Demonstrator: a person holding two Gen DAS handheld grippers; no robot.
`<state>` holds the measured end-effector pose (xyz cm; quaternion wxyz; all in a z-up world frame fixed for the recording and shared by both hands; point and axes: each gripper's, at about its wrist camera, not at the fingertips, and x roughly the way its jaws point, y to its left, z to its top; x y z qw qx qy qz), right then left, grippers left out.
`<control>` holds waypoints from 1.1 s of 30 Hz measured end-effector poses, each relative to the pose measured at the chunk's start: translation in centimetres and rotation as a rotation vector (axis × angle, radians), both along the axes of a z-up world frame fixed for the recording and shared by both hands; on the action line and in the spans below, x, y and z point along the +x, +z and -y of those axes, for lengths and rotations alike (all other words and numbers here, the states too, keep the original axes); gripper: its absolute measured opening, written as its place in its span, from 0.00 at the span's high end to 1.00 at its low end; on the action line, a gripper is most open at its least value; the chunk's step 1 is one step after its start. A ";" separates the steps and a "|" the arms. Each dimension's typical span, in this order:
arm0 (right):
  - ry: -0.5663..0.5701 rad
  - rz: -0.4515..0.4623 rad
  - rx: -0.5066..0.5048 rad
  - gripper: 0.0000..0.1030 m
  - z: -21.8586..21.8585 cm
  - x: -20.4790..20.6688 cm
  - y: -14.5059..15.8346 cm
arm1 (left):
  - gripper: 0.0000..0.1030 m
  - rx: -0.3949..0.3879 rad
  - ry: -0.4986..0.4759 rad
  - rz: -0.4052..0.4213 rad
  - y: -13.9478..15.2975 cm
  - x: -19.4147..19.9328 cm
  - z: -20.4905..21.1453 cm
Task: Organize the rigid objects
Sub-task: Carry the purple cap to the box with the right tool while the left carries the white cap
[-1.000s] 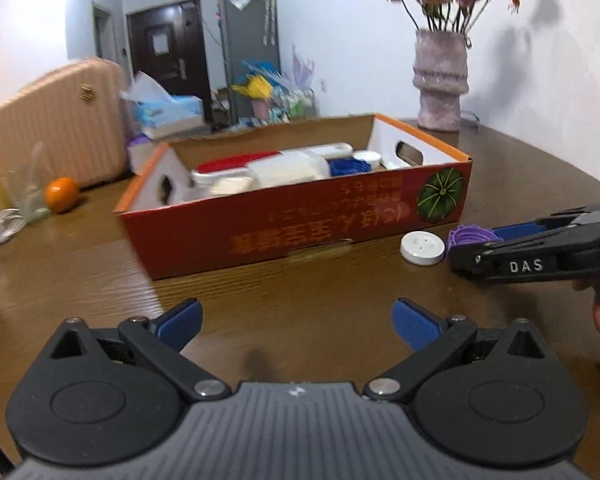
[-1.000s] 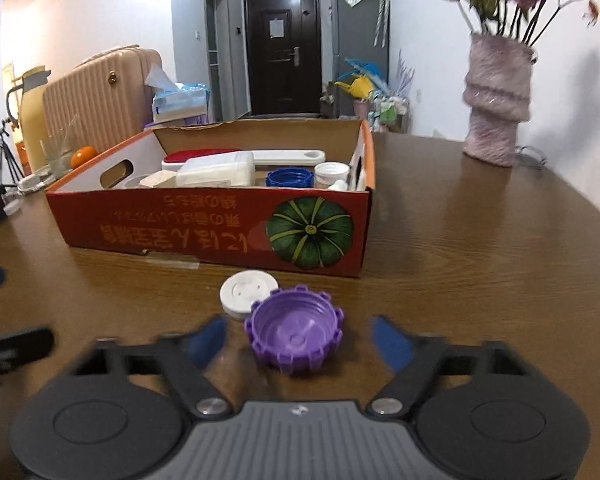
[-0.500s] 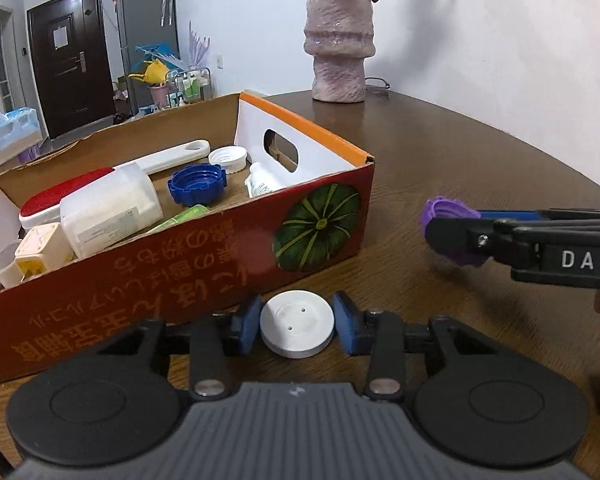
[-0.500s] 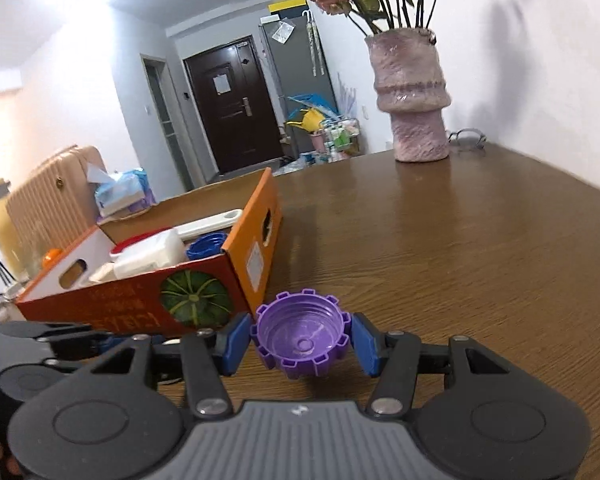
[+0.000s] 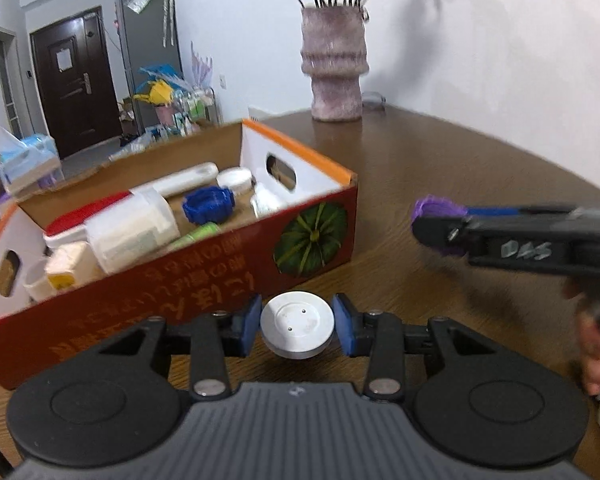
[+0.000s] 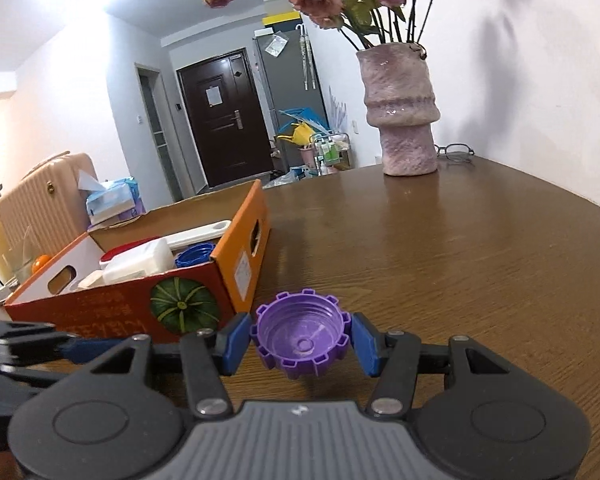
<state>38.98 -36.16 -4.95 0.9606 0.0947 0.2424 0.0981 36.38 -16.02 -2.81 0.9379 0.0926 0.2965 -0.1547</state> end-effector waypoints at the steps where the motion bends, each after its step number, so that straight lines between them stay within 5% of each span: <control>1: -0.006 0.004 -0.007 0.48 0.0 0.0 0.0 | 0.62 -0.003 0.007 0.012 0.6 -0.6 -0.2; 6: -0.053 0.006 -0.075 0.48 -0.5 -0.6 0.2 | 0.62 -0.034 0.061 0.062 3.9 -3.9 -2.3; 12: -0.013 0.039 -0.103 0.48 -2.6 -6.3 2.2 | 0.62 -0.088 0.141 0.099 6.3 -9.2 -6.3; 21: 0.085 0.077 -0.122 0.48 -7.5 -15.5 4.9 | 0.62 -0.237 0.226 0.098 6.5 -17.9 -11.7; 27: 0.123 0.090 -0.067 0.48 -10.0 -22.1 5.6 | 0.62 -0.244 0.237 0.111 5.8 -23.9 -14.2; 33: 0.157 0.123 -0.126 0.48 -12.3 -26.4 6.6 | 0.62 -0.266 0.258 0.151 5.5 -27.4 -16.2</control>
